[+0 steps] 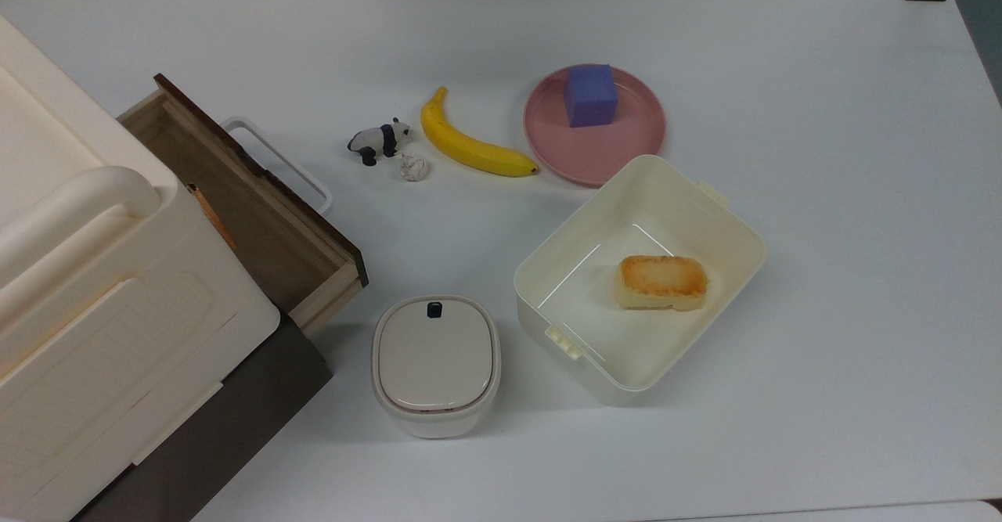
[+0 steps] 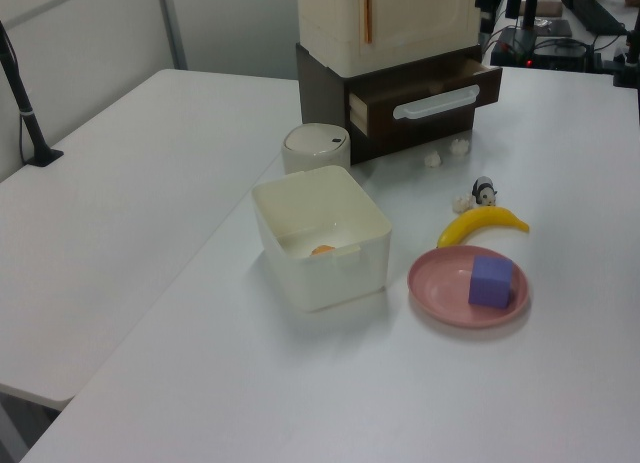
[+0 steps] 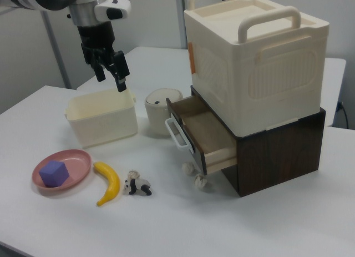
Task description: Slide the drawer open
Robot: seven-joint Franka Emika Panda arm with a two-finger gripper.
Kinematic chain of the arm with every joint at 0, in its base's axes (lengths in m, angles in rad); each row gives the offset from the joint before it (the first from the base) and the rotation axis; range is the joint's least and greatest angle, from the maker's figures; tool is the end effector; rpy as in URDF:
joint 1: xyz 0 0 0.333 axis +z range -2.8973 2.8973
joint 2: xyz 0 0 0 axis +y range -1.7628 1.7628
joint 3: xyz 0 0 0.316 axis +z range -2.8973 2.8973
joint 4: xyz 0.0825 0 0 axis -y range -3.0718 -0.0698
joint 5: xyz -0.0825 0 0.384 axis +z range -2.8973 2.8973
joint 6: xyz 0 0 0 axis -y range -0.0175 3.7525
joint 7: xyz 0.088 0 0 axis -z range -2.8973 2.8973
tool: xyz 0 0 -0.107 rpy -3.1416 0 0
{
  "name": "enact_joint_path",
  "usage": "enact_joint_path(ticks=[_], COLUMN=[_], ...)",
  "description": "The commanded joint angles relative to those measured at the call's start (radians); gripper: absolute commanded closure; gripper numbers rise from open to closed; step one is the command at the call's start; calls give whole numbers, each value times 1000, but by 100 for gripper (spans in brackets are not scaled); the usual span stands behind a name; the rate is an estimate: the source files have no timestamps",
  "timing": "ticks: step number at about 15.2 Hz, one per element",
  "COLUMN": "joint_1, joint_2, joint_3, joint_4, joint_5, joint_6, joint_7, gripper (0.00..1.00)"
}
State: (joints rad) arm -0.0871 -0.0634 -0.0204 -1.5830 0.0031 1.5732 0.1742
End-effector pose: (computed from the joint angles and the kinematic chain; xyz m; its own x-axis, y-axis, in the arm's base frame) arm 0.5321 -0.0575 0.6535 0.9592 -0.2779 0.0520 -0.2775 -0.9606 -0.0136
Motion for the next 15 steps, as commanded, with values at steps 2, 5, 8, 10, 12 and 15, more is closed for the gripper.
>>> enact_joint_path(ticks=[2,5,8,10,12,15], joint_1=[7,6,6,3,3,3], joint_2=[-19,-18,-18,-16,-18,-18], joint_3=[-3,-3,-3,-3,-4,-3], joint_4=[-31,-40,-58,-60,-58,-58], joint_5=[21,31,44,43,43,45], joint_6=[7,28,59,71,71,68], joint_7=[-27,-133,-131,-133,-130,-122], gripper=[0,0,0,0,0,0])
